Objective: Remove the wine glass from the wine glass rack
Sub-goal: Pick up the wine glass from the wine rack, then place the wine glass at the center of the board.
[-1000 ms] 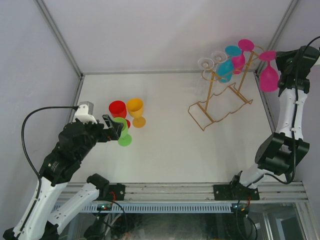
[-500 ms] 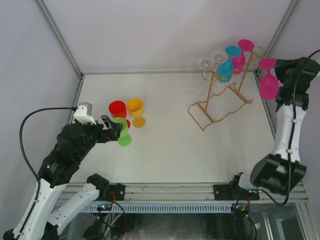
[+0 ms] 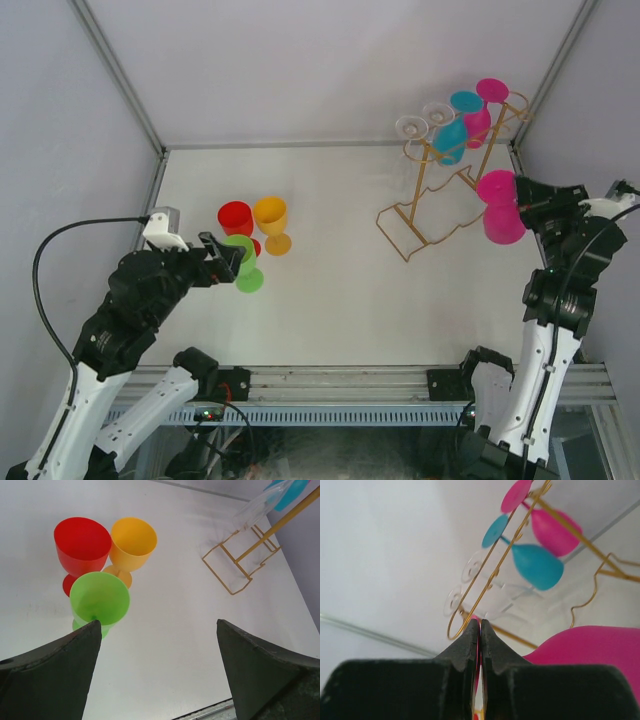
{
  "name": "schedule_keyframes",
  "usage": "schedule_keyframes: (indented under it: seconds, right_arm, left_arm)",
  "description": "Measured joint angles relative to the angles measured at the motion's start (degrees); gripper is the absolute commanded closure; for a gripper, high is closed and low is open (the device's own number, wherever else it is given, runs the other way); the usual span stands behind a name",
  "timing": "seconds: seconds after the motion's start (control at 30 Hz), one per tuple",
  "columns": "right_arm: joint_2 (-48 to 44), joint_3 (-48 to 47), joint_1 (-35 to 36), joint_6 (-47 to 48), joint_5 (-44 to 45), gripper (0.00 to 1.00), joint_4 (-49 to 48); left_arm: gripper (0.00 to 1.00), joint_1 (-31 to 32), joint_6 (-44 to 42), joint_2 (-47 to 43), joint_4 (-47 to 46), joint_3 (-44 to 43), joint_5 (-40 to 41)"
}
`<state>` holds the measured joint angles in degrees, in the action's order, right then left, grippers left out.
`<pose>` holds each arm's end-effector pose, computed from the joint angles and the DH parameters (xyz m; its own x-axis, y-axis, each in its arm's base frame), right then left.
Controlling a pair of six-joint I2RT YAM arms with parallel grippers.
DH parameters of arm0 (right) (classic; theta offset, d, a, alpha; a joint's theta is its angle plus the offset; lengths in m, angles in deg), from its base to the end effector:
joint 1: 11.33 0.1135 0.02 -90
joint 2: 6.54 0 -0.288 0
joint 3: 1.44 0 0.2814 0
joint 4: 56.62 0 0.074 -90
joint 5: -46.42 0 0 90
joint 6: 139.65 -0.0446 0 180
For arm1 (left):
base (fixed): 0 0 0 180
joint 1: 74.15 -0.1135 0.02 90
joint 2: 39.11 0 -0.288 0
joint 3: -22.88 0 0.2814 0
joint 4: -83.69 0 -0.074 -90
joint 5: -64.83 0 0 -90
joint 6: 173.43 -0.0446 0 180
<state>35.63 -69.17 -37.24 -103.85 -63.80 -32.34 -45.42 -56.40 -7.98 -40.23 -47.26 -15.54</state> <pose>0.1653 -0.0631 0.4308 0.0922 0.8013 -0.5911 0.0417 0.5900 0.8063 0.0956 -0.0439 0.4049 -0.3809 -0.3021 -0.8738 0.1803 0.9027 -0.3907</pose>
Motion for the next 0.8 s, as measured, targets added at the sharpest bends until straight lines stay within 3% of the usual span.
schedule_keyframes:
  seconds: [0.27, 0.43, 0.63, 0.8]
  right_arm:
    - [-2.60, 0.52, 0.28, -0.61, -10.56, 1.00, 2.69]
    - [-0.87, 3.87, 4.81, -0.81, -18.73, 1.00, 2.56]
    - [4.46, 5.55, 23.78, 1.01, -20.76, 1.00, 2.43]
    - [5.46, 5.79, 43.67, 4.04, -15.45, 1.00, -0.55]
  left_arm:
    - [0.00, 0.00, 0.98, 0.48, -2.23, 1.31, -3.23]
    - [0.00, 0.00, 1.36, 1.09, -3.58, 2.45, -5.77]
    - [0.00, 0.00, 1.92, 2.69, -6.67, 2.99, -10.38]
    - [0.00, 0.00, 3.02, 3.80, -10.51, 5.22, -16.87]
